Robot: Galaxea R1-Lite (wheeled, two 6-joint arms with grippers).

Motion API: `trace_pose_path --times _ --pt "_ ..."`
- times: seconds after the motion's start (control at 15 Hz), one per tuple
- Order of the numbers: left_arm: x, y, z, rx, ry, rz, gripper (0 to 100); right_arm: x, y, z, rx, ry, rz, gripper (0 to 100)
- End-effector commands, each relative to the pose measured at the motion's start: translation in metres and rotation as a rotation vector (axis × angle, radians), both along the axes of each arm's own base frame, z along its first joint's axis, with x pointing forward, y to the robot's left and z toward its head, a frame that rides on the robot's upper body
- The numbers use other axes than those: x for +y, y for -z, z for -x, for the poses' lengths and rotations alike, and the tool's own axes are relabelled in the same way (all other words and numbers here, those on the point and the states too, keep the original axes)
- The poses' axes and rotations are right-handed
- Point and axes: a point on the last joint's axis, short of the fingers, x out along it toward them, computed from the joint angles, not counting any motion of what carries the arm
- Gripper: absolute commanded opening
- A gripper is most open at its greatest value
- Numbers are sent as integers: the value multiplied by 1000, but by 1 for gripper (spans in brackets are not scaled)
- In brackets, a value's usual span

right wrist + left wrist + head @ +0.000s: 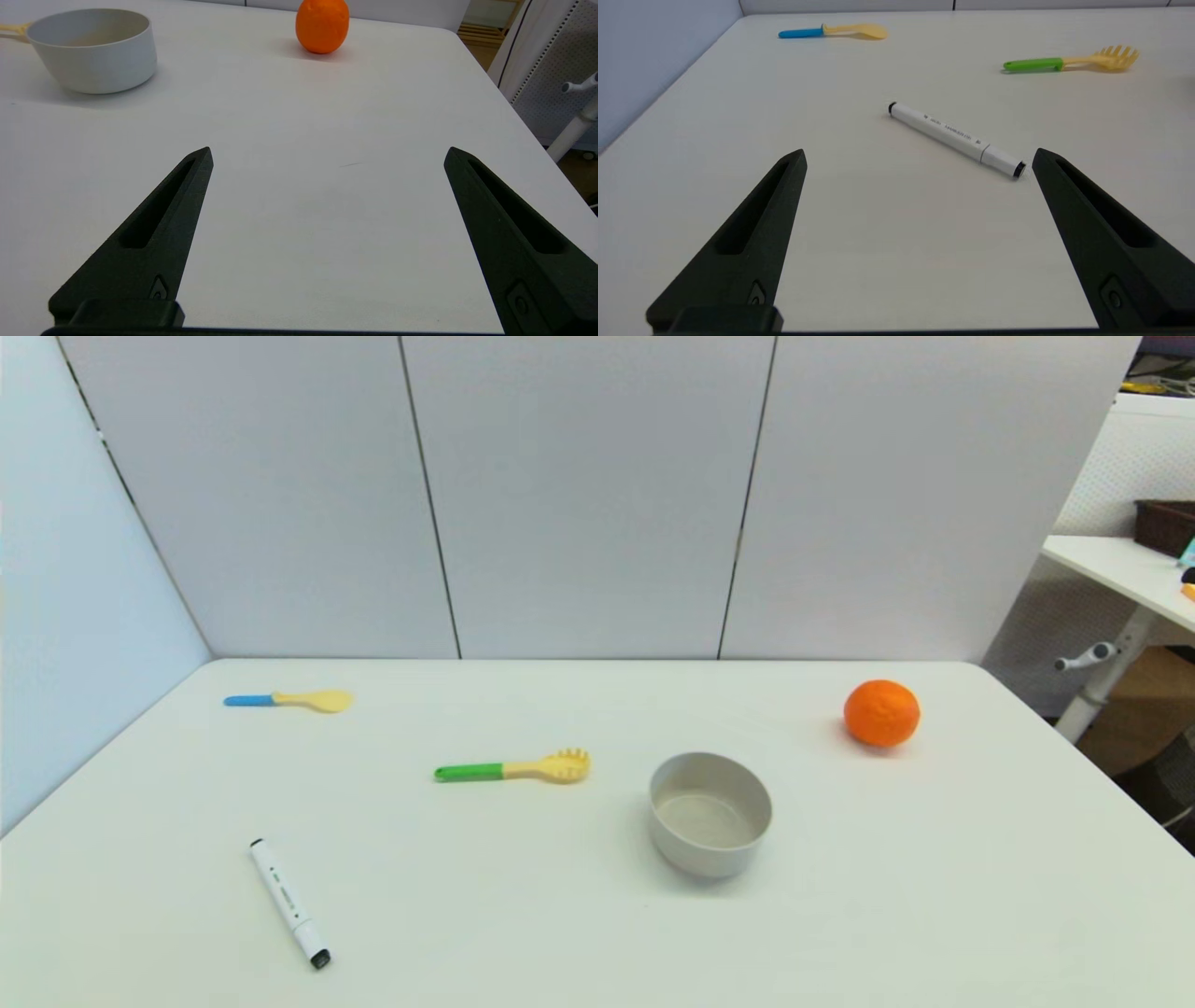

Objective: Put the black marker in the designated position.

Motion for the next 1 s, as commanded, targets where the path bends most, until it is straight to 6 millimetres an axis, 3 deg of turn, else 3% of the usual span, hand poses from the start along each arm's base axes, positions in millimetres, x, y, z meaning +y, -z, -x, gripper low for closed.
trace_pose_path --times 0.07,0.53,0.8,1.0 --pt "-1 -65 -34 167 22 0 100 0 0 0 2 -1 1 100" --pt "-14 -98 -124 441 114 -24 100 0 0 0 2 -1 1 100" --pt "-24 -99 -154 542 93 39 100 0 0 0 2 -1 1 100" --pt "-36 -93 -165 625 -4 72 100 0 0 0 2 -1 1 100"
